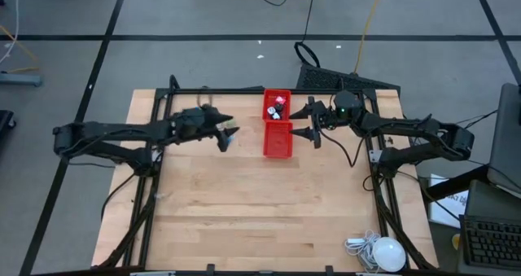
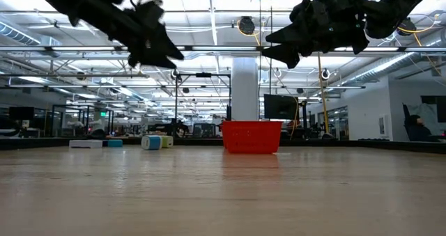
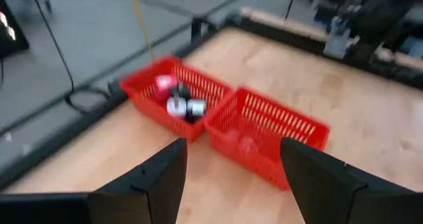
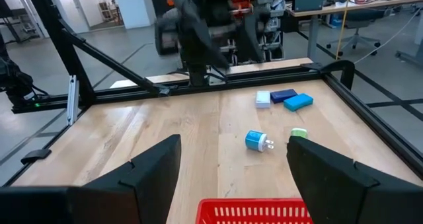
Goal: Pick & Place Office items
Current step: Put the purple digital clock into the bottom red basket
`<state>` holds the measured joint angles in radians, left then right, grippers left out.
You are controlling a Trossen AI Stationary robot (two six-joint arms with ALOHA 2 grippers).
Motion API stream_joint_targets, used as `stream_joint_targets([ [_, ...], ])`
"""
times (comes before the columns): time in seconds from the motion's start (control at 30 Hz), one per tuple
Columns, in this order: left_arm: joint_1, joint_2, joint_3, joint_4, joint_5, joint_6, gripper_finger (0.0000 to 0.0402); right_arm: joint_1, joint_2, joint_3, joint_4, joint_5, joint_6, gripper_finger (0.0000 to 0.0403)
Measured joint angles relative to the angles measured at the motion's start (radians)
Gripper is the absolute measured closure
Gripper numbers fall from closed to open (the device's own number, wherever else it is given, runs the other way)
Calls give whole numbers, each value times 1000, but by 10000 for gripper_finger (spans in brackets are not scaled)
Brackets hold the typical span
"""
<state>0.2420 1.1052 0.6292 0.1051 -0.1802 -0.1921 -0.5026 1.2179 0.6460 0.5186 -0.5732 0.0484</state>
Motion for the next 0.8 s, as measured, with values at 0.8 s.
stream_joint_targets([
  [0.8,112,-617,-255,-174,-38,35,158,-124,-418,-190,-161,75,8,140],
])
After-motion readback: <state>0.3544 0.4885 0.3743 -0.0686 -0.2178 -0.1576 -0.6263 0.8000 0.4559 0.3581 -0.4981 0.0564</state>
